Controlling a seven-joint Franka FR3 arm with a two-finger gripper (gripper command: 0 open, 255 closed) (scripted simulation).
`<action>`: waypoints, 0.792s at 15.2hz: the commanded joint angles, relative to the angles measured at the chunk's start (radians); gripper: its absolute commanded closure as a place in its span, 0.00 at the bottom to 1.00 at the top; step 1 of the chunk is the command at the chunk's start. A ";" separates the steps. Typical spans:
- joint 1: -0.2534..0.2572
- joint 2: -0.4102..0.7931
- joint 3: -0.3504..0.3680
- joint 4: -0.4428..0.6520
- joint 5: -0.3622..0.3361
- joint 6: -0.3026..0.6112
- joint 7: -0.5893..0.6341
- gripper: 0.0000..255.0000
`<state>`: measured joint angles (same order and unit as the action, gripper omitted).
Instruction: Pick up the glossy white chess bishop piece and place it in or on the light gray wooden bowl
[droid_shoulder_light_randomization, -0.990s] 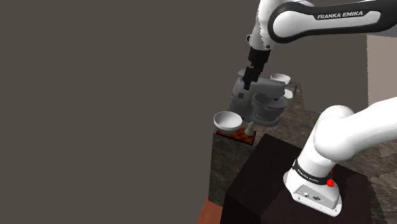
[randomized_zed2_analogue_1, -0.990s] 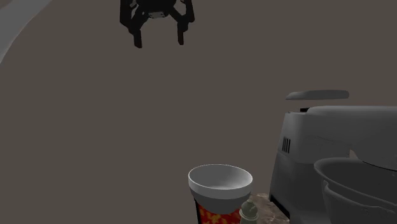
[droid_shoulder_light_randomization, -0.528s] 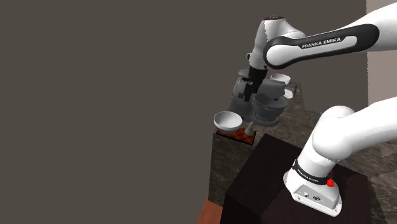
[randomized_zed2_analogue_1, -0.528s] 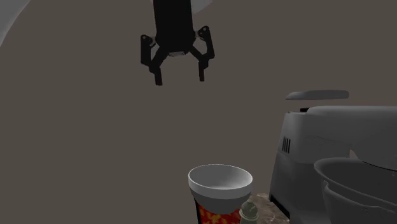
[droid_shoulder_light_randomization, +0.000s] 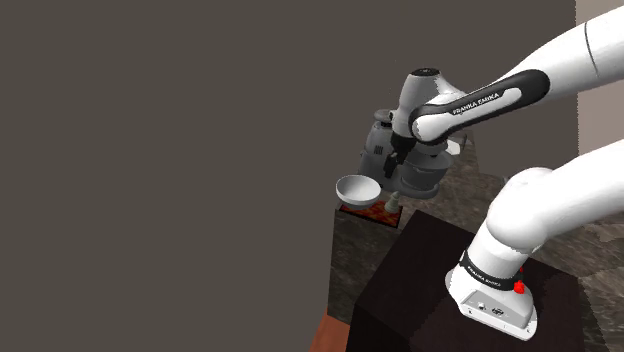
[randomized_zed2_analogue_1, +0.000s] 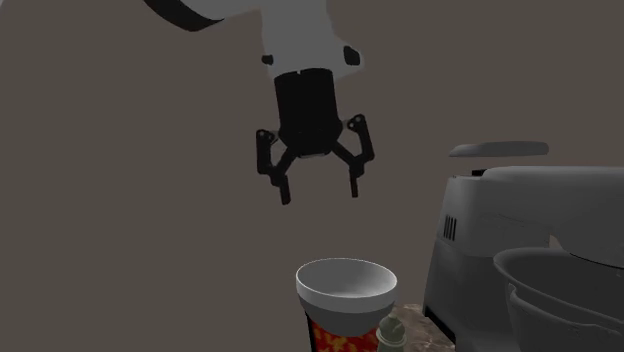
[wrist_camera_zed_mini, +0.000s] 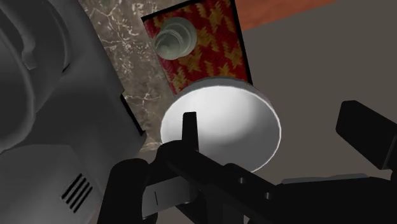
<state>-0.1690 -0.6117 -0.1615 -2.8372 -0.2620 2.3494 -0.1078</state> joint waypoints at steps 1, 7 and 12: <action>-0.027 0.053 -0.014 -0.033 -0.035 0.098 0.003 0.00; -0.136 0.305 -0.047 -0.057 -0.173 0.404 0.032 0.00; -0.267 0.540 -0.037 -0.010 -0.390 0.619 0.159 0.00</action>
<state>-0.4066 -0.1162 -0.2009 -2.8531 -0.5928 2.9225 0.0155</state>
